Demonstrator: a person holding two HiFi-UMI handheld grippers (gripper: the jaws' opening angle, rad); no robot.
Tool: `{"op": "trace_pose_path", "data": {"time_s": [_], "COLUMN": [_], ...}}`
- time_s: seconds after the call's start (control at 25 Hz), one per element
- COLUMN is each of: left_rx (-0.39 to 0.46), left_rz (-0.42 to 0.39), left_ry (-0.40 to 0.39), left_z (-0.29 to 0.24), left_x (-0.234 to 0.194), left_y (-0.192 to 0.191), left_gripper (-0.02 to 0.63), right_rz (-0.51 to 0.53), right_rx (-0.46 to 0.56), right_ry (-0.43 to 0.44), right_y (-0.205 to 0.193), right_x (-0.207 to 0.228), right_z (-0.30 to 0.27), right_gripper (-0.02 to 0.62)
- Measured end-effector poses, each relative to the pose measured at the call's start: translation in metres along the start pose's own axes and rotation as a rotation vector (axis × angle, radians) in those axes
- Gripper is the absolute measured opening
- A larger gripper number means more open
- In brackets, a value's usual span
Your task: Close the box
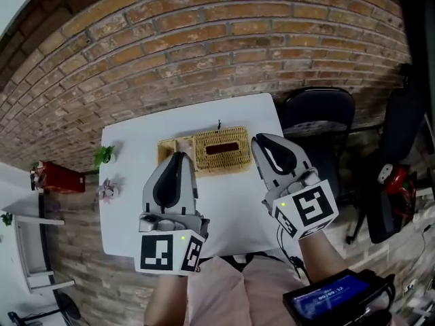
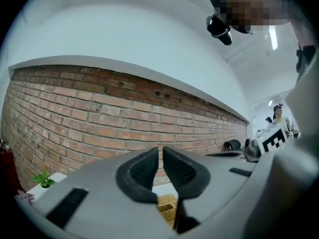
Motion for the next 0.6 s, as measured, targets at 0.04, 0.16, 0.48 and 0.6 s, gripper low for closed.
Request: {"op": "trace_pose_path", "data": {"time_s": [0.04,0.16,0.48,0.6], "left_rx": [0.007,0.031,0.071,0.074], "left_rz": [0.002,-0.017,-0.06,-0.062], "left_ry": [0.01,0.039,0.07,0.073], "left_z": [0.003,0.012,0.016,0.017], "left_x": [0.004,0.016,0.035,0.037], "left_y": [0.003,0.009,0.02,0.021], "left_gripper": [0.032,0.028,0.023,0.023], "right_rz": [0.011,0.029,0.053,0.053], "right_rx": [0.01,0.031,0.058,0.063], "right_ry": [-0.012,-0.03,-0.032,-0.023], "right_y": [0.004,0.013,0.022,0.022], "right_x": [-0.001,-0.003,-0.003,-0.004], "right_z": [0.006,0.023,0.04,0.041], "right_gripper": [0.002,0.0,-0.002,-0.003]}}
Point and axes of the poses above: the fingertips, and each gripper's own axes: z backward along the fingers, x to its right, y out of its top, the point moved 8 cm from there along z, backward along the fingers, and after that the axes turned 4 degrees about -x, right-handed, at the moved point
